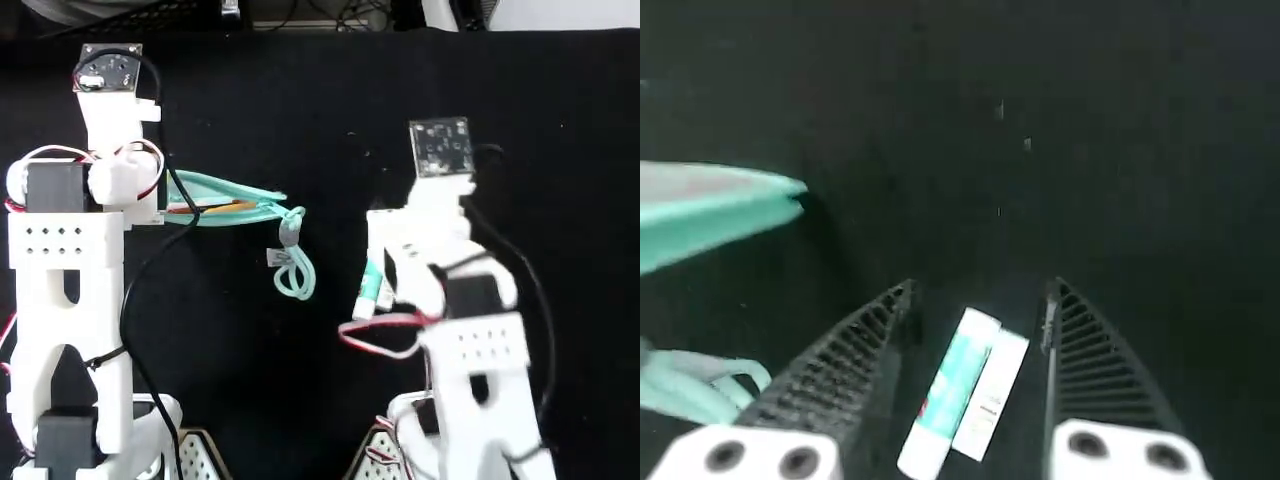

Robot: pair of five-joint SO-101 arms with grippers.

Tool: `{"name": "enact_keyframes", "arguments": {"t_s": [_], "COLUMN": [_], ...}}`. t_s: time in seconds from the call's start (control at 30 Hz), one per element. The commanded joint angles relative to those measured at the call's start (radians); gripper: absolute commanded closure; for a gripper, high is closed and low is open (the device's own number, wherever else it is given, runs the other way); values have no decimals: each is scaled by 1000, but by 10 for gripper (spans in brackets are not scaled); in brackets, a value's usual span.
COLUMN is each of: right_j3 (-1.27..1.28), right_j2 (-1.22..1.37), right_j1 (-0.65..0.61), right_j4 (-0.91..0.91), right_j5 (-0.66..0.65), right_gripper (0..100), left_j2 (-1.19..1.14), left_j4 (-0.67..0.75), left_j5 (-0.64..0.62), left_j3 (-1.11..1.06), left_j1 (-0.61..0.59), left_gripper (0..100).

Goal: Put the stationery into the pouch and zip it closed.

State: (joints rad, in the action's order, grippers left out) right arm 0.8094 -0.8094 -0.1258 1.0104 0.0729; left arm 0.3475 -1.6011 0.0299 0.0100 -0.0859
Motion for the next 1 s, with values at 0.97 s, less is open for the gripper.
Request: {"name": "enact_keyframes", "arguments": {"t_s": [0.97], "right_j3": [-506], "right_j2": [995], "right_j1": [-18], "right_j4": [226], "right_j5": [0], "right_gripper": [861], "left_j2": [0], "left_j4": [0], "left_j5": [5], "left_j3": [-4], "left_j1": [5], "left_gripper": [971]}}
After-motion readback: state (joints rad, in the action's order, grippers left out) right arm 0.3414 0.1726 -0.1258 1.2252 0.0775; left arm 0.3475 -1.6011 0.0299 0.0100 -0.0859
